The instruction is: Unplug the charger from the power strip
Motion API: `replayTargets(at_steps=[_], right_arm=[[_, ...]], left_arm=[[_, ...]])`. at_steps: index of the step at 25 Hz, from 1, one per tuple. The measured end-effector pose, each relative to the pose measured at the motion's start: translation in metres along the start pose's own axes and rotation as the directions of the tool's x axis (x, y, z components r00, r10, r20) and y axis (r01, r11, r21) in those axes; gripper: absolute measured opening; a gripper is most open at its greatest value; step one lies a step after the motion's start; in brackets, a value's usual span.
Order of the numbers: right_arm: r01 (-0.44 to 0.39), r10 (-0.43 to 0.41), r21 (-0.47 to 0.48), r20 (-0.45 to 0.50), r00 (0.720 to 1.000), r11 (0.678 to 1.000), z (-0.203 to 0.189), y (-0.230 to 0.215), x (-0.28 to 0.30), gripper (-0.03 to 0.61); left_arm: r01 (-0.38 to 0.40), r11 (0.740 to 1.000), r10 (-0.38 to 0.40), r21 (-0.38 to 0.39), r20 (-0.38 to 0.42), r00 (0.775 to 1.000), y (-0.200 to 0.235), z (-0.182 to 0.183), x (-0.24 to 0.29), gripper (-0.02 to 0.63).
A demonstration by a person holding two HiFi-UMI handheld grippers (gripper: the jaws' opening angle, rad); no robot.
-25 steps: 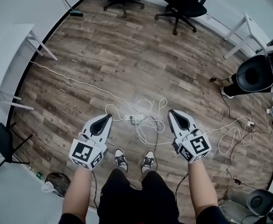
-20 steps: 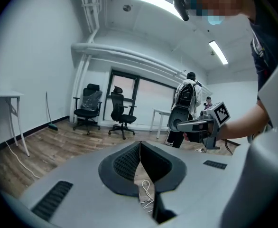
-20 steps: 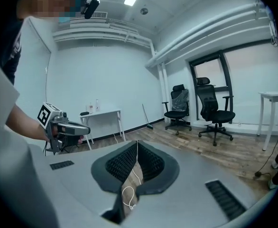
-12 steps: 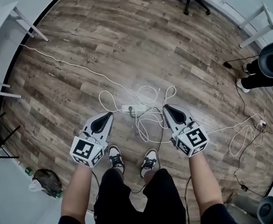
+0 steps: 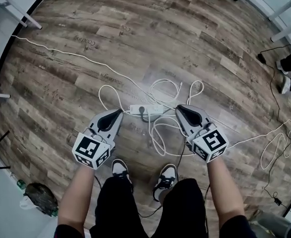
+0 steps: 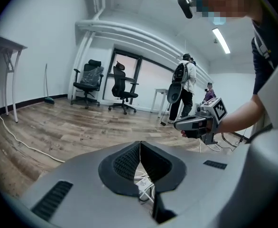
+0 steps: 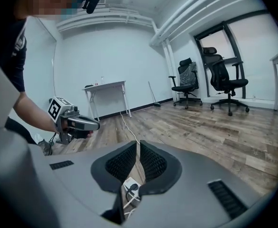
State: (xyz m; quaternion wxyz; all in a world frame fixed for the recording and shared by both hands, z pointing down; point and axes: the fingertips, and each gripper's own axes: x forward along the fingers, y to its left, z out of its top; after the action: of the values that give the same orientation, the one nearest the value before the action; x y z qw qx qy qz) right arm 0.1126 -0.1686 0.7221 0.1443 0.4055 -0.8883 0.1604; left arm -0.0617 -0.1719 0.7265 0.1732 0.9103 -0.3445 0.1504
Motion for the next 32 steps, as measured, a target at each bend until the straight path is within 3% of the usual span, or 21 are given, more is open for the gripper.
replayTargets(at_steps=[12,15,19,25,32], right_arm=[[-0.114,0.106,-0.066,-0.110,0.988,0.991,-0.148,-0.035,0.086,0.027],[-0.170,0.155,-0.076,-0.173,0.973,0.982,-0.180,-0.037,0.098,0.130],[-0.209,0.182,-0.096,-0.234,0.955,0.973,-0.215,-0.041,0.116,0.153],[-0.315,0.229,-0.178,-0.383,0.895,0.932,-0.264,-0.040,0.138,0.208],[-0.421,0.251,-0.254,-0.508,0.824,0.871,-0.301,-0.035,0.165,0.218]], left_arm=[[0.120,0.990,-0.130,-0.075,-0.144,0.981,0.029,-0.162,0.097,0.023],[0.158,0.984,-0.171,-0.081,-0.191,0.967,0.025,-0.194,0.115,0.022],[0.196,0.976,-0.212,-0.094,-0.222,0.952,0.027,-0.221,0.135,0.023],[0.231,0.965,-0.256,-0.124,-0.245,0.935,0.021,-0.249,0.168,0.021],[0.228,0.962,-0.264,-0.152,-0.289,0.920,0.017,-0.275,0.194,0.021]])
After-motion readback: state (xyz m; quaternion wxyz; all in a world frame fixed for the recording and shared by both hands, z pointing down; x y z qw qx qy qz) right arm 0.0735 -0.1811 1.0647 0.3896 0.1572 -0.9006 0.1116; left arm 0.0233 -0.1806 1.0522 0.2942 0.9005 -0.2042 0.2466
